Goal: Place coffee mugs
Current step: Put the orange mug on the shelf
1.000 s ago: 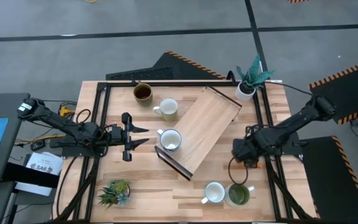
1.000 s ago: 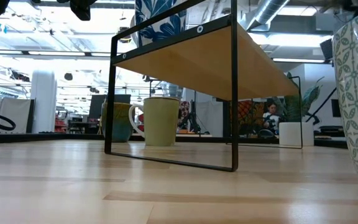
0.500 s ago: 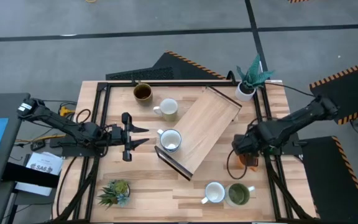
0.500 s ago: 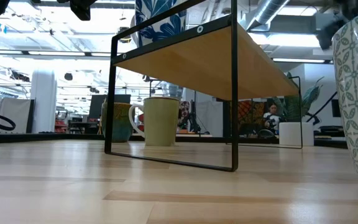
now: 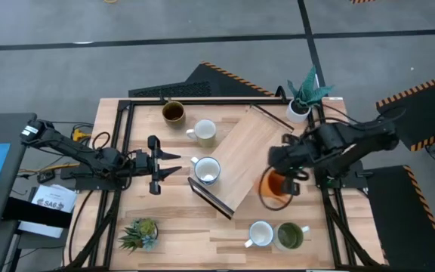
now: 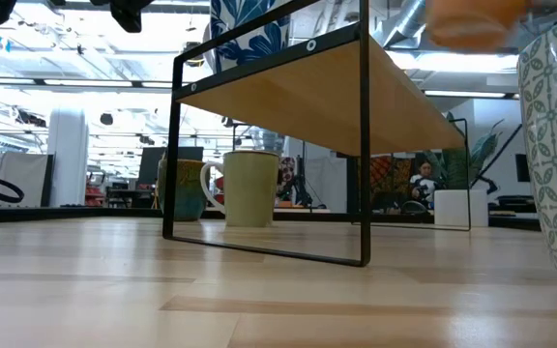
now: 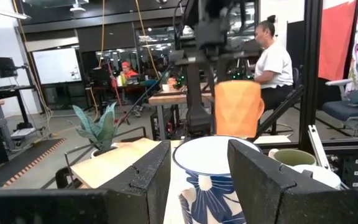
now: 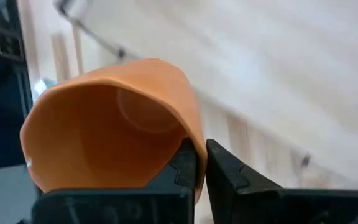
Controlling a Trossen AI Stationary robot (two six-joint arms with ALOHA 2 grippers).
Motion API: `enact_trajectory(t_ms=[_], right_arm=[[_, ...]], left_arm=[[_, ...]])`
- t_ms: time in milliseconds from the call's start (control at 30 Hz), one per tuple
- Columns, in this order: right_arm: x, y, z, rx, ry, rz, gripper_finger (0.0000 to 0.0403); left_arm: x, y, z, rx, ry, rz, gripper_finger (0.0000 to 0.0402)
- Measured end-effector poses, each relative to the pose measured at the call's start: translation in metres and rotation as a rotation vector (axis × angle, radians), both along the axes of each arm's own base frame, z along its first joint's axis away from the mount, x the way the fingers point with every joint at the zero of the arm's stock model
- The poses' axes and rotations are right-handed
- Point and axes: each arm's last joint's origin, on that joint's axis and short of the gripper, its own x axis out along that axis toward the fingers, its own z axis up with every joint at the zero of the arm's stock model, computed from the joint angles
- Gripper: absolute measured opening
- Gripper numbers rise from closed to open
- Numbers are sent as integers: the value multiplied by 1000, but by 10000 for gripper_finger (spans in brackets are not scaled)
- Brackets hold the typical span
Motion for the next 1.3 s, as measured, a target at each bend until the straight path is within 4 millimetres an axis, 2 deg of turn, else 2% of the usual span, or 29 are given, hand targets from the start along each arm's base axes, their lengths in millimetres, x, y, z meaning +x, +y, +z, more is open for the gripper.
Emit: enact_trajectory(t_ms=[133, 300, 433, 733, 1000, 1300], right_arm=[[37, 5, 8, -50, -46, 28, 38], [75, 8, -3, -96, -1, 73, 38], [93, 8, -12, -81, 48, 102, 38], [111, 10, -22, -58, 77, 157, 38], [114, 10, -23, -66, 62, 180, 68], [115, 10, -22, -72, 43, 194, 74]], left_arm=[[0, 0, 0, 0, 0, 0, 147], [0, 0, 0, -8, 0, -2, 147], [0, 0, 0, -8, 0, -2, 147], [0, 0, 0, -7, 0, -2, 147], [0, 0, 0, -6, 2, -2, 147], [0, 0, -1, -6, 5, -2, 147]])
